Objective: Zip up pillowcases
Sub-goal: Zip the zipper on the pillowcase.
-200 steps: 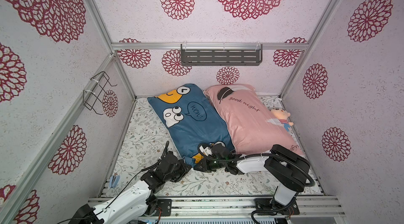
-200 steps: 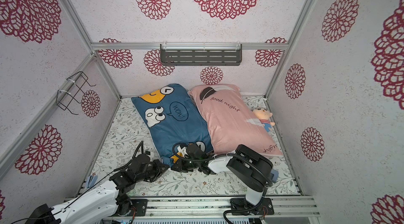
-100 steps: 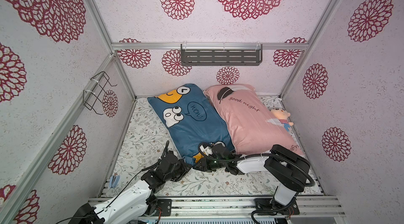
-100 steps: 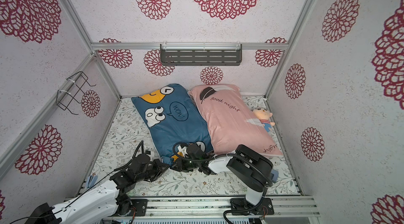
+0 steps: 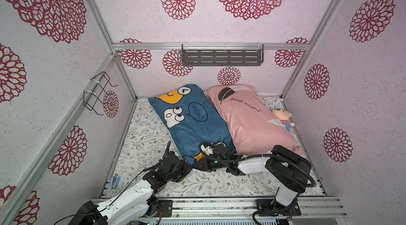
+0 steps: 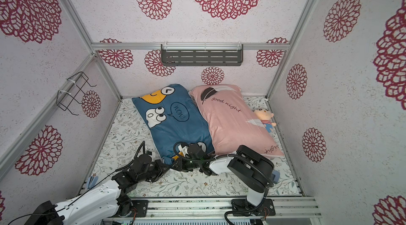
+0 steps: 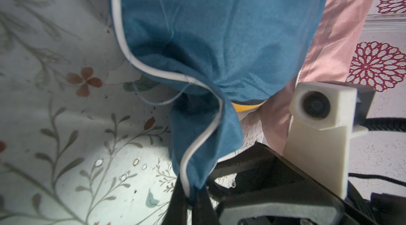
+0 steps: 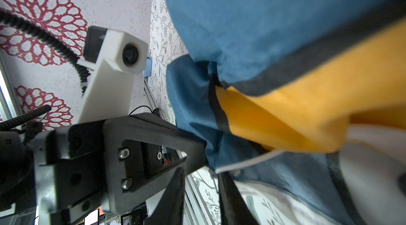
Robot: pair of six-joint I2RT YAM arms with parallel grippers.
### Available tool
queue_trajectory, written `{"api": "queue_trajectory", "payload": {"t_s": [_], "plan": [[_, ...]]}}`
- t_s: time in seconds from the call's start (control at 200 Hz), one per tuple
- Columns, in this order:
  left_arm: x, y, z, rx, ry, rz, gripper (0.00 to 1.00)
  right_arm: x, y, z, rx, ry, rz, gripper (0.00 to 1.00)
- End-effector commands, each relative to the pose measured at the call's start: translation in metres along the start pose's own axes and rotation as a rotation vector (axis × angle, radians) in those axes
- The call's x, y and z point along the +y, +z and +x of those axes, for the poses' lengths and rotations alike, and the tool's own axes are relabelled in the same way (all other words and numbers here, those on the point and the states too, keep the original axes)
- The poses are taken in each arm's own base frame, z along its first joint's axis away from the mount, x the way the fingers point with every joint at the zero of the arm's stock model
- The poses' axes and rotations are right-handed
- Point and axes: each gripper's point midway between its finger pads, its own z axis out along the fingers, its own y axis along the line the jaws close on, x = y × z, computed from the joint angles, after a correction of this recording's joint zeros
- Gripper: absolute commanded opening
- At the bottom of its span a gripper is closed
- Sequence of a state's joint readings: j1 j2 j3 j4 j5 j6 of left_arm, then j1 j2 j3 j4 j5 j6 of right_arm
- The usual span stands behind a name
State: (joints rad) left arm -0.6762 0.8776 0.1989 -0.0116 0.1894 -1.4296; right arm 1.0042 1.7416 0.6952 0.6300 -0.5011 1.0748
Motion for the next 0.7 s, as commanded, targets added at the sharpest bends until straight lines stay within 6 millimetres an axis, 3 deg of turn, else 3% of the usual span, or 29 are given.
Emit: {"api": "queue_trajectory", "payload": {"t_s": [0.0, 0.285, 0.691], "plan": [[-0.005, 0.000, -0.001, -0.011, 0.005, 0.019, 0.00, 0.016, -0.005, -0.002, -0.008, -0.019, -0.042, 0.26], [-0.007, -0.001, -0.002, -0.013, 0.004, 0.019, 0.00, 0.004, -0.001, 0.005, 0.019, -0.011, 0.003, 0.22], [-0.009, -0.002, -0.002, -0.011, 0.006, 0.022, 0.00, 0.002, 0.002, 0.002, 0.010, -0.014, 0.015, 0.18]]}}
